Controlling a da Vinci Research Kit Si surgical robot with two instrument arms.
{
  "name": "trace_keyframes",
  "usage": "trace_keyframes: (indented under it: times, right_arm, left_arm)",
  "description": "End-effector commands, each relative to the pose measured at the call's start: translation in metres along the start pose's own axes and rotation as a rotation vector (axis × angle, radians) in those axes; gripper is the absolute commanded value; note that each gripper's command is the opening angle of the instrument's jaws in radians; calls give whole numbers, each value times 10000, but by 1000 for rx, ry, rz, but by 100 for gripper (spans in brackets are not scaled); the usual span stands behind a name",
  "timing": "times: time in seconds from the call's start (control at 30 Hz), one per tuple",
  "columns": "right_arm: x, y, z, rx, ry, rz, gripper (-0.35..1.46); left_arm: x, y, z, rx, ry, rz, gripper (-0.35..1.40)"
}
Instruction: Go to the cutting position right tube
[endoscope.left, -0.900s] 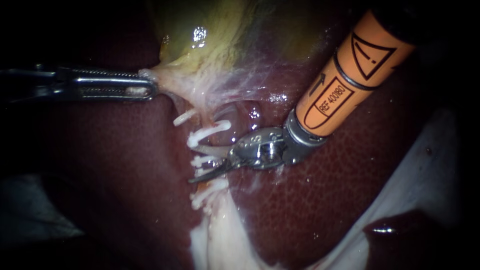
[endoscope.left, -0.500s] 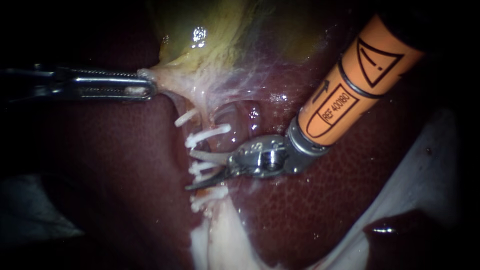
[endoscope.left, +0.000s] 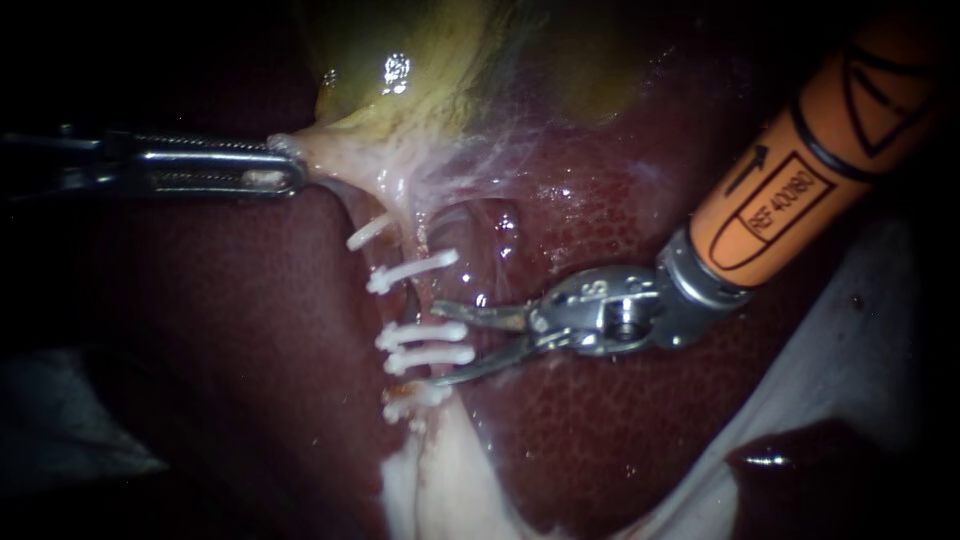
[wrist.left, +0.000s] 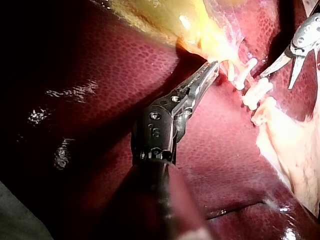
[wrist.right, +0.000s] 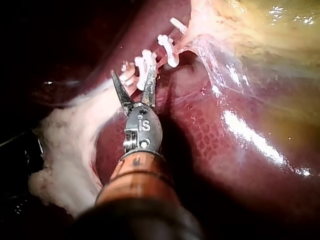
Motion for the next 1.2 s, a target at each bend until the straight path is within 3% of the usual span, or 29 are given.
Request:
trace_keyframes:
  times: [0.03,0.33,0.5,0.63,0.8,1.2]
  right_arm:
    - [-2,4,-1,-1,0,7,127]
    - [-20,38,4,10,5,50,127]
    - [-26,49,16,27,5,78,127]
    - [-28,52,29,47,14,95,127]
    - [-21,52,40,92,66,112,129]
    - [-4,40,55,201,162,84,129]
  left_arm:
    - [0,1,0,0,0,0,-35]
    - [1,5,-1,1,1,-1,-35]
    - [1,6,0,2,1,-1,-35]
    - [1,6,0,2,1,-1,-35]
    - [1,6,0,2,1,-1,-35]
    - [1,7,0,2,1,-1,-35]
